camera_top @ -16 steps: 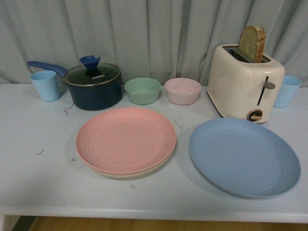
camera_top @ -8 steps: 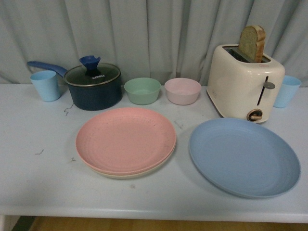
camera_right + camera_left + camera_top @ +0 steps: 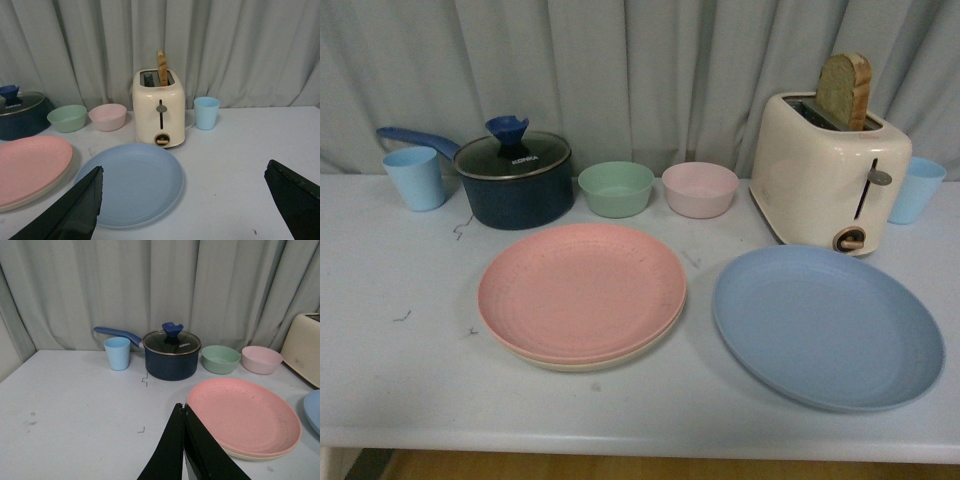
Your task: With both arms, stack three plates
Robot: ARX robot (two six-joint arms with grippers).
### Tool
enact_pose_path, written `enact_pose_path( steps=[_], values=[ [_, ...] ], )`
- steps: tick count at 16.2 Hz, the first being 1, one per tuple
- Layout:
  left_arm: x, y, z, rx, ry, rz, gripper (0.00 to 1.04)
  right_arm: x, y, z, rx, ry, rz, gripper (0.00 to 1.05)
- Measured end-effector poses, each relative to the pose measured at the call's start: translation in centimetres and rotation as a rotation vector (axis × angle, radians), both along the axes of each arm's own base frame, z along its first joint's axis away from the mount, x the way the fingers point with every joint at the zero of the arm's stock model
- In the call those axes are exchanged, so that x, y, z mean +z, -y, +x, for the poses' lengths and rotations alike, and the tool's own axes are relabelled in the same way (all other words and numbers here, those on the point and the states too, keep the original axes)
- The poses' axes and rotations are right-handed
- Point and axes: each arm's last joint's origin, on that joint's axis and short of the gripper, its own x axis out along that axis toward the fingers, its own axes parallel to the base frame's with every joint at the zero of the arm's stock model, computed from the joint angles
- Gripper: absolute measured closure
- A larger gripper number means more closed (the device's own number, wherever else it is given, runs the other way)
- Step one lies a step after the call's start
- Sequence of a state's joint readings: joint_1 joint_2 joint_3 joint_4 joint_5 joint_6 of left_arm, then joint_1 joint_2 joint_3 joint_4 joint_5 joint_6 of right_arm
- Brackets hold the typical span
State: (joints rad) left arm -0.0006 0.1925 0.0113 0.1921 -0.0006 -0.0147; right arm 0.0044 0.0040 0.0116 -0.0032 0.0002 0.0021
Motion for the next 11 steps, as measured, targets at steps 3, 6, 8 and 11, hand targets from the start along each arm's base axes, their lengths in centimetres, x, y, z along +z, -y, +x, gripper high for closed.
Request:
enact_pose_path(
  steps=[3,6,8,11],
  values=[
    [-0.6,0.0,-1.1,0.0,-0.04,0.0,1.03,0.0,0.0,0.0,0.0,0.0,0.0,0.06],
    [-0.4,0.0,-1.2,0.0,-0.015,0.0,1.03,0.0,0.0,0.0,0.0,-0.001,0.0,0.06],
    [-0.3,0.0,-1.2,0.0,-0.01,0.0,0.99,0.0,0.0,0.0,0.0,0.0,0.0,0.06],
    [-0.3,0.0,-1.2,-0.003,-0.01,0.001,0.61,0.9,1.2,1.4,0.172,0.037,0.051,0.06]
  ],
)
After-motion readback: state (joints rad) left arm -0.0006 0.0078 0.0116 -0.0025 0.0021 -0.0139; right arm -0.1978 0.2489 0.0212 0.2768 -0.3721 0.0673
